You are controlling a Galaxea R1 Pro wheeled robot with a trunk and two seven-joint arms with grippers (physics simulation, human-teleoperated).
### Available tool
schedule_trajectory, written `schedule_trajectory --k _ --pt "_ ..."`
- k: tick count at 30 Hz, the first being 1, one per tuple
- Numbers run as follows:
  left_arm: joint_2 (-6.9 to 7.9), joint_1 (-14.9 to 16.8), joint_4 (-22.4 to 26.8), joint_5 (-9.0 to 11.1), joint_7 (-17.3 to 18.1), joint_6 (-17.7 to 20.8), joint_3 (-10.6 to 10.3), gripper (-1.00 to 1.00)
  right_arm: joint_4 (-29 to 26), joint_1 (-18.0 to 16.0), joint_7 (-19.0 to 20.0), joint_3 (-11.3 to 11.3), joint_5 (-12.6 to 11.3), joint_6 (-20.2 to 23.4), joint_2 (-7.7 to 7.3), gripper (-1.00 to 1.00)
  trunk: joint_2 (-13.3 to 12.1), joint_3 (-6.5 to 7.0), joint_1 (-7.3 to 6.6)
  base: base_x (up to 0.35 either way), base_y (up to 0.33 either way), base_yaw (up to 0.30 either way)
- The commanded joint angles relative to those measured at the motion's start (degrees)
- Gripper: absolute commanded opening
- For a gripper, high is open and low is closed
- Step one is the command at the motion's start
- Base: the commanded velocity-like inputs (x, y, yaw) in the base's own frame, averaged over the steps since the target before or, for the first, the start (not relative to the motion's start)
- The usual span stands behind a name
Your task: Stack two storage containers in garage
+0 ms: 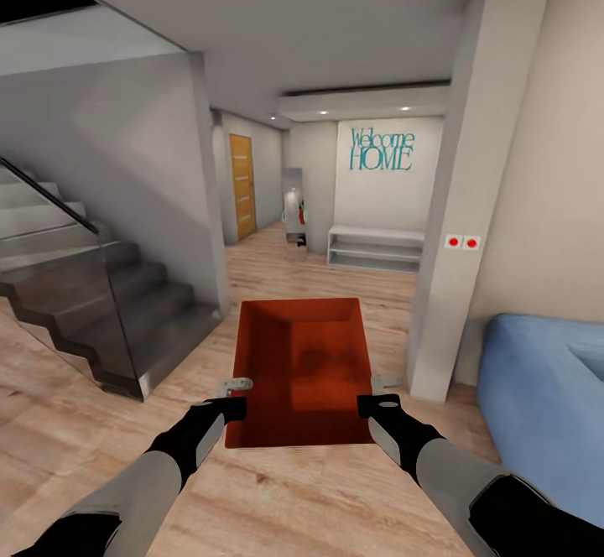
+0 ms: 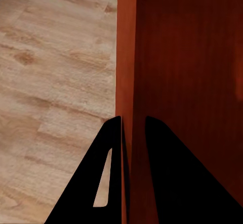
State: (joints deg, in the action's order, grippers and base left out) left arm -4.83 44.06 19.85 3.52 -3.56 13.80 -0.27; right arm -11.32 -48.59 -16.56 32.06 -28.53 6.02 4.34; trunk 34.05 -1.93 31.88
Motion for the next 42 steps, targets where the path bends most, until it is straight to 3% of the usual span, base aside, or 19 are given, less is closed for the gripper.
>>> schedule_trajectory --k 1,42 --pt "-0.04 0.06 1.07 -0.10 -0.61 0.35 0.36 -1.00 -0.02 -0.01 1.35 1.47 -1.95 0.39 -0.03 -1.00 0.10 -0.12 0.06 0.324 0.000 0.000" --pt "-0.03 0.06 1.03 -0.10 -0.58 0.35 0.36 -1.00 -0.02 -0.01 1.35 1.43 -1.97 0.39 -0.03 -1.00 0.10 -0.12 0.06 0.324 0.000 0.000"
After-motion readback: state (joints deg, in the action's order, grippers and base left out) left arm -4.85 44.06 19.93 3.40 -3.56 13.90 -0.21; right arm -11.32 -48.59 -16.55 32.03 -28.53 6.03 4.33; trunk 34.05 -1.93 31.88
